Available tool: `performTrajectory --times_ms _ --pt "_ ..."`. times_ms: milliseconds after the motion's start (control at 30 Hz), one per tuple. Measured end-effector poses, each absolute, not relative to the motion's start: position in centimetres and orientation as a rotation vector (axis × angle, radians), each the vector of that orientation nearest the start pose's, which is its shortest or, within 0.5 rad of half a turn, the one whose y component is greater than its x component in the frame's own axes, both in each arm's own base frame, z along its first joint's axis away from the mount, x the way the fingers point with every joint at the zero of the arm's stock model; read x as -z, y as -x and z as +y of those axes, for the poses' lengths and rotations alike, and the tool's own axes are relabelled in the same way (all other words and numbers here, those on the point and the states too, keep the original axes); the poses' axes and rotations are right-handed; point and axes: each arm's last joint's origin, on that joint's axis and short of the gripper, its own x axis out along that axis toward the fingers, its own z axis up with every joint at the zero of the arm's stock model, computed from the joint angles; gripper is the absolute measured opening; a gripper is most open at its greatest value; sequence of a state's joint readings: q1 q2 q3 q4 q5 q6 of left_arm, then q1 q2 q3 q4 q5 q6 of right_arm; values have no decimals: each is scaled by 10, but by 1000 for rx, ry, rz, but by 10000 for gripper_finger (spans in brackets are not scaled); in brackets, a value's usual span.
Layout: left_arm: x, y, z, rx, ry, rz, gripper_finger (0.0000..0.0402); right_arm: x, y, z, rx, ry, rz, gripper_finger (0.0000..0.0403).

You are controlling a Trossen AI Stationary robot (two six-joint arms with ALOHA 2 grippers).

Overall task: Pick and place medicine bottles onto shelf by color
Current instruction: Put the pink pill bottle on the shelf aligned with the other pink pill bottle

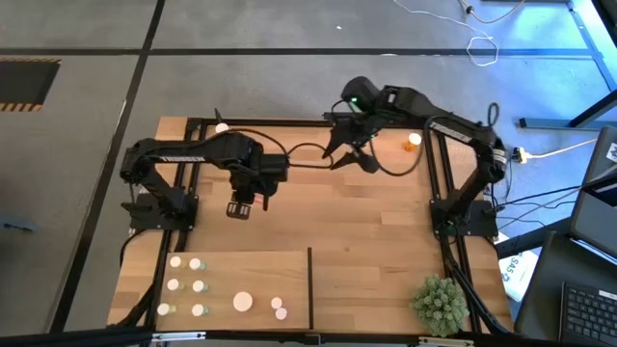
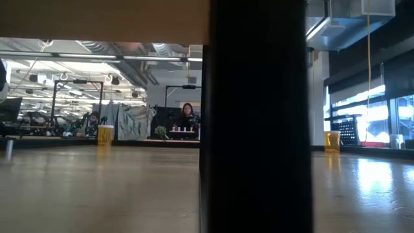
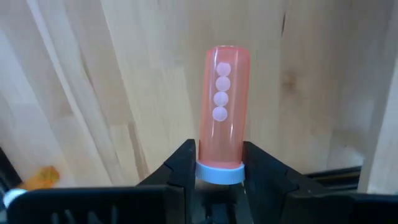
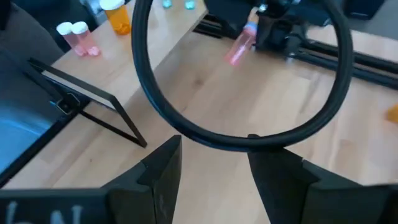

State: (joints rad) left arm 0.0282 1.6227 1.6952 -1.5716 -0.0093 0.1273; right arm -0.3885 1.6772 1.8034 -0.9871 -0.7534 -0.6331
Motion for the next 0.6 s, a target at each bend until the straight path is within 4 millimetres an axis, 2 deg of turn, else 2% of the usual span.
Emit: performTrajectory --times_ms 133,333,600 --pt "-352 -293 10 75 -109 1480 90 -412 -299 -102 -531 163 544 184" --pt "-343 -303 10 82 -117 1509 90 -442 -260 -82 -533 207 484 184" --pt "-342 -304 10 64 -97 1516 90 -463 -213 -62 -540 205 482 184"
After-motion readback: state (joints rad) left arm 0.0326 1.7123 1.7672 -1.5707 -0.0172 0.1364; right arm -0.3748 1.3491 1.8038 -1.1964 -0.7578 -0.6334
